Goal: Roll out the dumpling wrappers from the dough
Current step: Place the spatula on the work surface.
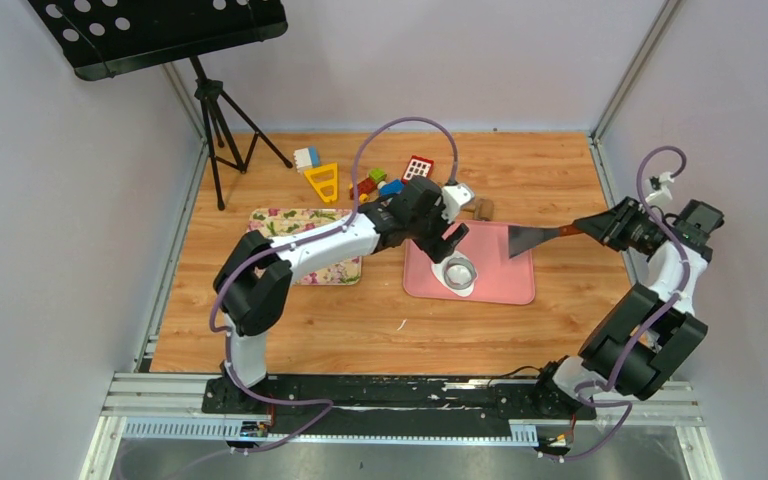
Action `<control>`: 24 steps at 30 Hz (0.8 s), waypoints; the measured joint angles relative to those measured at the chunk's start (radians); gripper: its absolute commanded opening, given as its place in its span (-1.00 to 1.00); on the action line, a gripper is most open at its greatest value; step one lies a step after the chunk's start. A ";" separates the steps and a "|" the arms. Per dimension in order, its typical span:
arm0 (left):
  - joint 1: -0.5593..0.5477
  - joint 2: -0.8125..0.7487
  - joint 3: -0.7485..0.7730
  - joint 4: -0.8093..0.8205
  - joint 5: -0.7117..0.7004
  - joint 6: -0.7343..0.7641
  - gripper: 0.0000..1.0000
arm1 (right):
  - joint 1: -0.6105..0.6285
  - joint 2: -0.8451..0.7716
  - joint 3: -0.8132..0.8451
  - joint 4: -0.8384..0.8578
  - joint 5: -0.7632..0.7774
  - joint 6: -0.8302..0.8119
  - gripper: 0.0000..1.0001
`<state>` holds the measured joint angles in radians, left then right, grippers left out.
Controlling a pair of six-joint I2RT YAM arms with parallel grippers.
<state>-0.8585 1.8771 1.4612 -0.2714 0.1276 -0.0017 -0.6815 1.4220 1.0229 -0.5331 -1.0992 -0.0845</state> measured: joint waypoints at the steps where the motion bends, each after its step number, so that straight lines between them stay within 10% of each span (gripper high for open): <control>1: -0.014 0.014 0.016 -0.009 -0.016 0.007 0.55 | -0.024 -0.005 0.000 0.000 -0.005 0.000 -1.00; 24: -0.074 0.236 0.192 -0.179 -0.054 0.014 -0.05 | -0.199 -0.099 0.000 -0.001 -0.069 0.005 -1.00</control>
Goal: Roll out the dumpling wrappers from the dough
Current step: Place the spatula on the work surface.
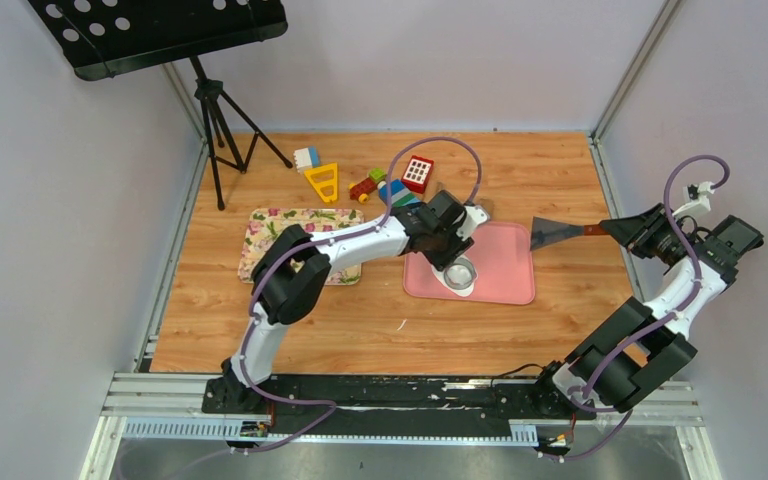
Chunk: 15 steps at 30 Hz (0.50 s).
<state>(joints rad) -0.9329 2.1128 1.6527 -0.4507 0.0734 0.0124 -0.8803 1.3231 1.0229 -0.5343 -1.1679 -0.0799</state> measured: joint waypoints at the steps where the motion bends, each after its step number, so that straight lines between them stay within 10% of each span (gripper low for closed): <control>1: 0.000 0.002 0.003 -0.002 0.003 0.000 -0.07 | 0.000 0.000 0.000 0.000 -0.001 0.000 -1.00; 15: -0.001 0.048 0.045 -0.010 0.059 -0.014 -0.46 | 0.000 0.000 0.000 0.000 -0.001 0.000 -1.00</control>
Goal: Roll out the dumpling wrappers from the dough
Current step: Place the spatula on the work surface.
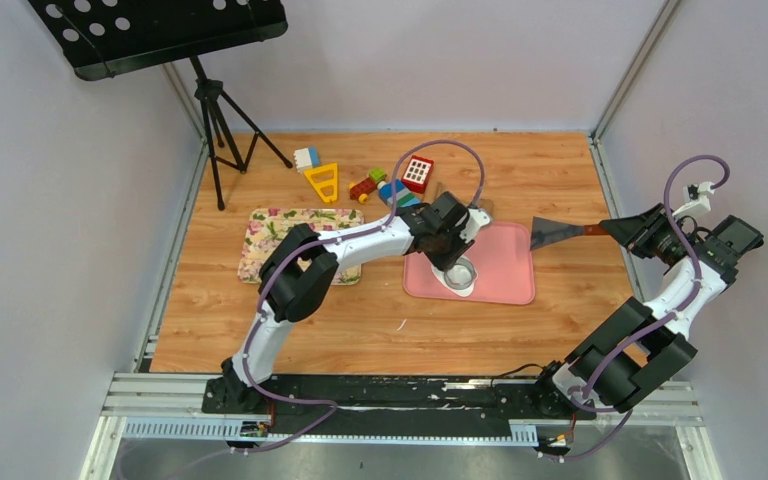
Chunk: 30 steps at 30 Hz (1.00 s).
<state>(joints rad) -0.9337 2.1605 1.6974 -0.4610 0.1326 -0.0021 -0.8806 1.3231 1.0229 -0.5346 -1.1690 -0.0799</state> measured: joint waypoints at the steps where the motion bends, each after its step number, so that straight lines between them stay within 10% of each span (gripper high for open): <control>1: 0.000 0.003 0.000 -0.003 0.002 -0.001 -0.54 | 0.000 0.000 0.000 0.000 0.000 0.000 -1.00; 11: 0.000 0.008 0.006 -0.010 0.016 -0.018 -1.00 | -0.010 0.001 0.000 0.000 0.000 0.000 -1.00; 30: 0.000 0.008 0.019 -0.014 0.024 -0.027 -1.00 | -0.019 0.018 0.000 0.000 -0.009 0.000 -1.00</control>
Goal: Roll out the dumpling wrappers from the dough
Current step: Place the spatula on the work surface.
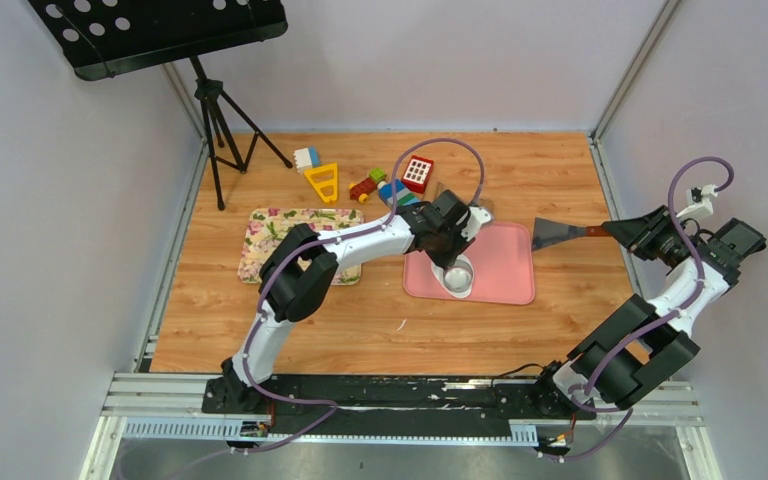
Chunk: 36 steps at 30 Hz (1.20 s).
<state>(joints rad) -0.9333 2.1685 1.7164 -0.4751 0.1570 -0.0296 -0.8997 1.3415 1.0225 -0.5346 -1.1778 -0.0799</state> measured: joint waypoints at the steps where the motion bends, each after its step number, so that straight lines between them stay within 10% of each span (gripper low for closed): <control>1: 0.000 0.000 0.000 0.000 0.000 -0.002 -1.00 | 0.000 0.000 0.000 0.000 -0.001 0.000 -1.00; 10: 0.001 0.000 0.009 0.000 0.009 -0.011 -0.97 | 0.000 0.000 0.000 0.000 -0.002 0.000 -1.00; 20: 0.002 0.000 0.027 -0.007 0.018 -0.021 -0.26 | 0.000 0.000 0.000 0.000 -0.002 0.000 -1.00; 36: 0.002 0.000 0.027 -0.008 0.034 -0.022 -0.21 | 0.000 0.000 0.000 0.000 -0.002 0.000 -1.00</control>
<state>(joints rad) -0.9314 2.1685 1.7439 -0.4828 0.1909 -0.0513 -0.9001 1.3415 1.0222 -0.5346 -1.1797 -0.0799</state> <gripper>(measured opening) 0.382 0.183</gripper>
